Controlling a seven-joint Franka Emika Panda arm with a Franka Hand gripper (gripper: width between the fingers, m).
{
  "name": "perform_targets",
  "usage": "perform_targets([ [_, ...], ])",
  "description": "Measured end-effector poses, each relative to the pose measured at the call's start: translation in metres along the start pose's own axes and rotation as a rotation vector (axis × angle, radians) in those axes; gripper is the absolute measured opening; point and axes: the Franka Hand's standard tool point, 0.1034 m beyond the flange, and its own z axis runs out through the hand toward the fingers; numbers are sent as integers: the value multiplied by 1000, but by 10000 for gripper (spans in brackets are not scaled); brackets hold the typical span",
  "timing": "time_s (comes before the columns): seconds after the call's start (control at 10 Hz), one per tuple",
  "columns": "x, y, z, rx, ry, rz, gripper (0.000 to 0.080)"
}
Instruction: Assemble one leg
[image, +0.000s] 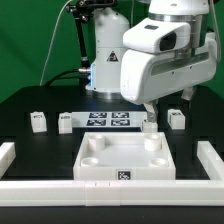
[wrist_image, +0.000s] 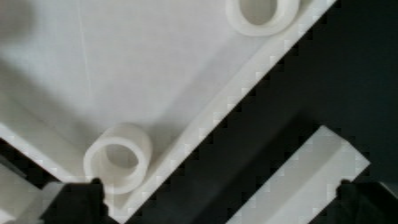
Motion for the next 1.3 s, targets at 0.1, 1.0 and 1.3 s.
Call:
perform_targets([
  [0.1,0,1,1,-11,-7,-1,650],
  [1.0,-19,-2,18,-15,9,-258,650],
  [1.3,-36,1,26,-6,-3,-446,650],
])
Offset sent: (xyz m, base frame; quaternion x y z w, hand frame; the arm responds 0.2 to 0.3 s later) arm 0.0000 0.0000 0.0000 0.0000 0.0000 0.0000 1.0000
